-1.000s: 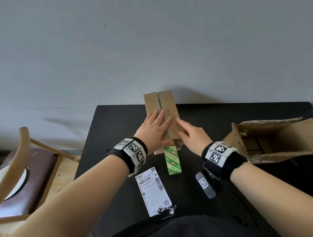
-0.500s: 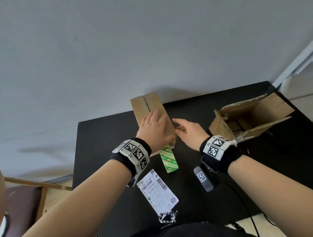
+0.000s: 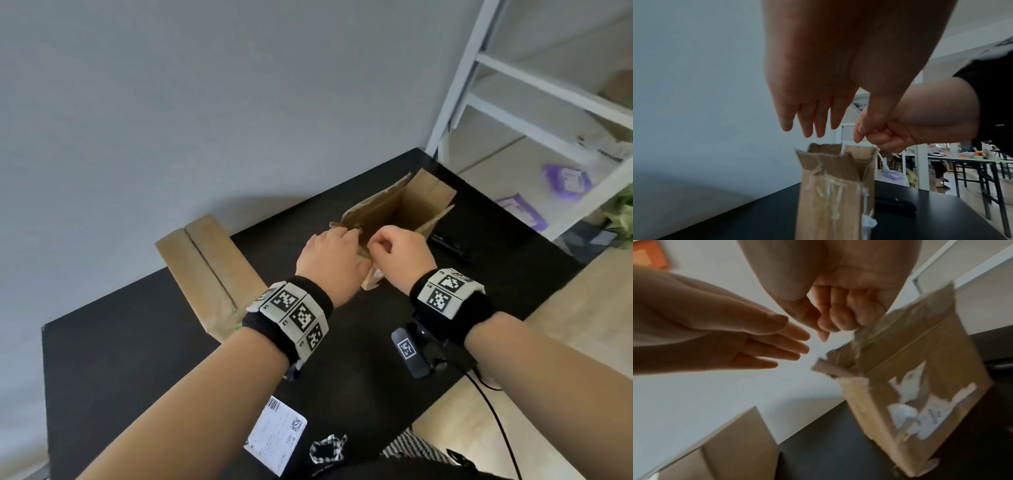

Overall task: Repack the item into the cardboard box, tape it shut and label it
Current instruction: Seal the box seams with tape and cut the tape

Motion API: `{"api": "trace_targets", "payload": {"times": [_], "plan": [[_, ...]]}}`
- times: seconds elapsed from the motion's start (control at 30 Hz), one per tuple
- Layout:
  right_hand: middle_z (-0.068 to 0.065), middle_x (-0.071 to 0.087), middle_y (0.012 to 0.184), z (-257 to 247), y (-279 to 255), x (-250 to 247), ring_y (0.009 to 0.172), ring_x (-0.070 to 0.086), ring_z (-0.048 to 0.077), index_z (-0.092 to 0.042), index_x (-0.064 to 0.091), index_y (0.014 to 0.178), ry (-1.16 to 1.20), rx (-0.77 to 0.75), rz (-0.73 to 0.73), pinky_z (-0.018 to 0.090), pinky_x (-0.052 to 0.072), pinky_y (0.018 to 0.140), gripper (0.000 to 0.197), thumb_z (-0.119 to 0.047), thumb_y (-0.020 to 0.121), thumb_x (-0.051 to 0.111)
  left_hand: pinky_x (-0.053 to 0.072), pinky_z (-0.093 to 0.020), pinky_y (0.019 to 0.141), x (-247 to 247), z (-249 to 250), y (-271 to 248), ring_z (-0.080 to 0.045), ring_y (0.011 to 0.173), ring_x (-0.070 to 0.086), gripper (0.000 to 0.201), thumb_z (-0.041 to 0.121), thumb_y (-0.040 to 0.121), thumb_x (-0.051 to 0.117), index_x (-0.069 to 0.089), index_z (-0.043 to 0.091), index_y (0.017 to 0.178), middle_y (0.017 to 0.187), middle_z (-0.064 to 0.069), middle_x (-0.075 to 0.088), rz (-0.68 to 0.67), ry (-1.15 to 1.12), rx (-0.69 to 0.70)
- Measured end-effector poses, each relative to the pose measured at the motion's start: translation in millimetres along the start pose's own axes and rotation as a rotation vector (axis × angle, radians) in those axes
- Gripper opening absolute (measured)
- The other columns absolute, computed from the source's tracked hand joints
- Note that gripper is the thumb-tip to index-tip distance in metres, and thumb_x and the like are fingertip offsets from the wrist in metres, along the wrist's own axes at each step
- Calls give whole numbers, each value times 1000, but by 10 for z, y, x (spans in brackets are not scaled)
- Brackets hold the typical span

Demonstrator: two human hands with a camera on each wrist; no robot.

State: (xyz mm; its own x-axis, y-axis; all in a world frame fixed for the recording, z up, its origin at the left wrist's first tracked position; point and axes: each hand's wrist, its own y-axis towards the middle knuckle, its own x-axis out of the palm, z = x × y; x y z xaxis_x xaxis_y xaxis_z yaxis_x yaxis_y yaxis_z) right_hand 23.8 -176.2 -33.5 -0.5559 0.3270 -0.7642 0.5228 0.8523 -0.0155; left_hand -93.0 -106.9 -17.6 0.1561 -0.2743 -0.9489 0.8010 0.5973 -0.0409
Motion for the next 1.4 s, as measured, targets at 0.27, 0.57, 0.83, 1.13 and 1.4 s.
{"api": "trace_targets", "payload": {"times": [0.27, 0.57, 0.83, 1.13, 1.4], "plan": [[2, 54, 69, 957, 366, -552, 68, 55, 21, -18, 50, 73, -59, 142, -13, 35, 44, 64, 18, -25, 90, 48, 32, -40, 107, 314, 717, 737, -23, 111, 57, 36, 28, 91, 54, 49, 22, 127, 110, 1, 62, -116, 179, -50], [9, 50, 119, 2010, 1025, -532, 109, 52, 27, -15, 54, 122, -322, 154, -232, 37, 47, 86, 34, -22, 89, 55, 48, -34, 66, 544, 897, 1323, -26, 90, 62, 39, 4, 89, 52, 46, 17, 125, 97, -2, 61, -264, 204, -292], [10, 50, 118, 2264, 1278, -374, 114, 46, 28, -14, 45, 128, -377, 129, -274, 37, 47, 84, 47, -18, 85, 64, 44, -34, 58, 524, 744, 1818, -26, 77, 59, 57, -5, 84, 51, 38, 21, 134, 90, -1, 56, -212, 285, -404], [19, 50, 122, 2168, 1268, -397, 111, 51, 36, -3, 47, 128, -173, 204, -354, 36, 41, 90, 41, -16, 90, 47, 38, -32, 63, 492, 494, 1918, -26, 93, 60, 68, 2, 83, 58, 31, 26, 140, 110, -3, 58, -145, 414, -410], [10, 62, 108, 1693, 987, -405, 89, 65, 27, -11, 56, 118, 17, 105, -539, 34, 52, 83, 35, -18, 84, 57, 17, -43, 115, 502, 386, 1422, -26, 143, 17, 54, 20, 92, 54, 35, 19, 143, 150, -6, 32, 262, 260, -332]]}}
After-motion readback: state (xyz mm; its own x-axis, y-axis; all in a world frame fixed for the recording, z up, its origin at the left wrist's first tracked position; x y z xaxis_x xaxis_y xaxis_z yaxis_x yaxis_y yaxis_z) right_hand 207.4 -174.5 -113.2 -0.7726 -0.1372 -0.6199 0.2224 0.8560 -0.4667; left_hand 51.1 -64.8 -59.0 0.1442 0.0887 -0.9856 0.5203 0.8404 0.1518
